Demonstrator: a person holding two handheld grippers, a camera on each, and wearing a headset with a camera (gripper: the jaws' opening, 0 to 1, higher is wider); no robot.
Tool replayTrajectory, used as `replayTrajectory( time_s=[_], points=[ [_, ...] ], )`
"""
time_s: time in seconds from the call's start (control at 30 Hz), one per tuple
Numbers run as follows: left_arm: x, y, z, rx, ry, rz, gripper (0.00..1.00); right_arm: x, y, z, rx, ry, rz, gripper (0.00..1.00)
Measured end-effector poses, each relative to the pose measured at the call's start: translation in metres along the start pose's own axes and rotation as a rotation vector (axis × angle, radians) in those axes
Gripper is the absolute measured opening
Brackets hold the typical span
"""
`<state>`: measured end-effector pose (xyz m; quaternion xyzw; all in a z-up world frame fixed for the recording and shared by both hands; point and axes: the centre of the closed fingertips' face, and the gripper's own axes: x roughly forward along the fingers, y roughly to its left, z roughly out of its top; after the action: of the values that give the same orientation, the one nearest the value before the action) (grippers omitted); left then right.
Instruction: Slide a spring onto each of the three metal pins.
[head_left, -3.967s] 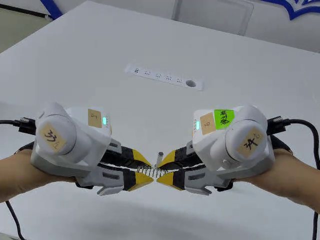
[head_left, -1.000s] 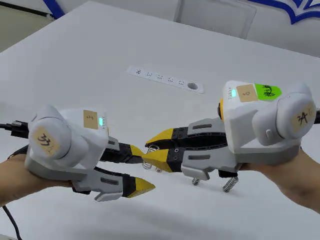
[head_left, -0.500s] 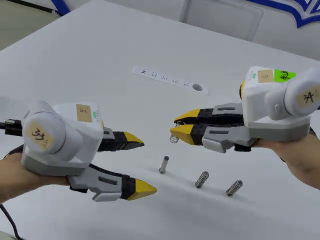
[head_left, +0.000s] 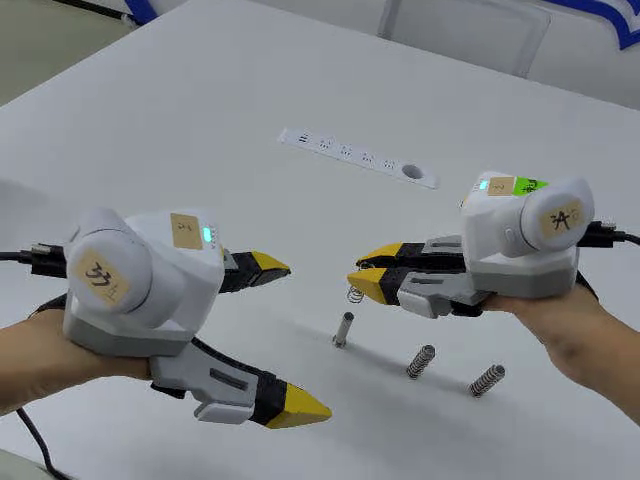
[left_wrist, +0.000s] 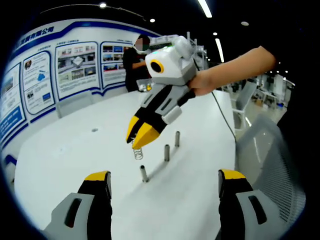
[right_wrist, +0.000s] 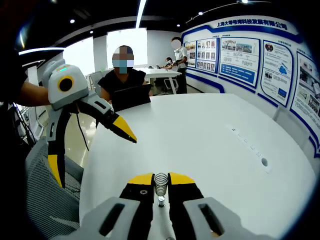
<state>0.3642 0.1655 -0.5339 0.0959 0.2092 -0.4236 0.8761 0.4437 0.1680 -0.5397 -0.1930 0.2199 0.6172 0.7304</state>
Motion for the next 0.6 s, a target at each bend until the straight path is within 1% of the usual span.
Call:
replayTrajectory(
  time_s=[0.03,0.2,0.33,0.43,0.6],
  points=[
    [0.000,0.002,-0.001,-0.002,0.003,0.006,0.92,0.003,-0.001,-0.004,-0.009,0.015,-0.003,0.11],
    [0.001,0.006,-0.004,-0.009,0.012,0.024,1.00,0.011,-0.001,-0.015,0.001,0.044,0.007,0.11],
    [0.001,0.005,-0.005,-0.015,0.017,0.024,1.00,0.015,-0.002,-0.020,0.011,0.052,0.001,0.11],
    [0.001,0.005,-0.009,-0.016,0.028,0.025,1.00,0.017,-0.003,-0.026,0.000,0.074,-0.008,0.11],
    [0.000,0.003,-0.014,-0.023,0.038,0.024,1.00,0.019,-0.003,-0.031,0.017,0.078,-0.005,0.11]
  ],
)
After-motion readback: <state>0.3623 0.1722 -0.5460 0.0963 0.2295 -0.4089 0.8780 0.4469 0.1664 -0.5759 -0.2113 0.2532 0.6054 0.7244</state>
